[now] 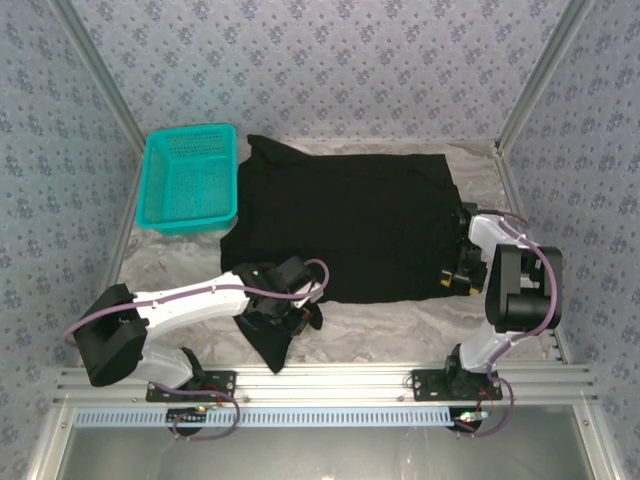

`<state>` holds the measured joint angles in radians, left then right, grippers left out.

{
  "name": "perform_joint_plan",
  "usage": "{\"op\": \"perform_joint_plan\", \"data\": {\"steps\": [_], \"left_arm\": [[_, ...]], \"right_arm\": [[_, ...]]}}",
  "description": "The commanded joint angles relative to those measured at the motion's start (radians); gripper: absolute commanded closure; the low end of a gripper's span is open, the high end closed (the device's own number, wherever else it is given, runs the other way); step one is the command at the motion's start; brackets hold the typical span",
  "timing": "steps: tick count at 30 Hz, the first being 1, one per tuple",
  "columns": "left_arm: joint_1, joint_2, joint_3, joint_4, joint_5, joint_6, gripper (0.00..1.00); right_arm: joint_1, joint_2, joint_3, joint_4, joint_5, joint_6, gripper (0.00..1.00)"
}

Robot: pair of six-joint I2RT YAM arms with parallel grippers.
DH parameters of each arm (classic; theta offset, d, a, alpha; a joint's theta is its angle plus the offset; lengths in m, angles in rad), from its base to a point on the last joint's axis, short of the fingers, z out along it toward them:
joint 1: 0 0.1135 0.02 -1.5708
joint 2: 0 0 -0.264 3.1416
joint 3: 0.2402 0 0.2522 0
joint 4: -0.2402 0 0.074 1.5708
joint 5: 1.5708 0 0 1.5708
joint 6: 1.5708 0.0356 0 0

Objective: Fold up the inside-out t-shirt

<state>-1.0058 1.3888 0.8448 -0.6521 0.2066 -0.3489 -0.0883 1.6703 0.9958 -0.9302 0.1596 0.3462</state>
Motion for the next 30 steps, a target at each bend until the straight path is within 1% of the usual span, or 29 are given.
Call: {"op": "perform_joint_plan", "data": {"steps": [1,6,12,15,20,23,30], "left_arm": [[0.012,-0.024,0.019,-0.020,0.016,0.001,1.00],[0.033,-0.023,0.012,-0.077,-0.002,-0.012,1.00],[0.046,-0.028,0.009,-0.093,-0.017,-0.016,1.00],[0.049,-0.022,0.008,-0.099,-0.019,-0.017,1.00],[0.050,-0.021,0.011,-0.099,-0.024,-0.015,1.00],[0.056,-0.017,0.012,-0.100,-0.023,-0.015,1.00],[0.076,-0.014,0.011,-0.104,-0.025,-0.021,1.00]], "right_arm": [[-0.028,0.032,0.050,-0.076,0.056,-0.011,0.45],[-0.063,0.063,0.097,-0.105,0.138,-0.027,0.47],[-0.107,0.128,0.120,-0.082,0.235,-0.038,0.49],[-0.122,0.154,0.137,-0.076,0.256,-0.045,0.53],[-0.144,0.173,0.168,-0.084,0.285,-0.061,0.63],[-0.147,0.160,0.188,-0.093,0.316,-0.065,0.64],[-0.146,0.172,0.280,-0.132,0.432,-0.079,0.63]]}}
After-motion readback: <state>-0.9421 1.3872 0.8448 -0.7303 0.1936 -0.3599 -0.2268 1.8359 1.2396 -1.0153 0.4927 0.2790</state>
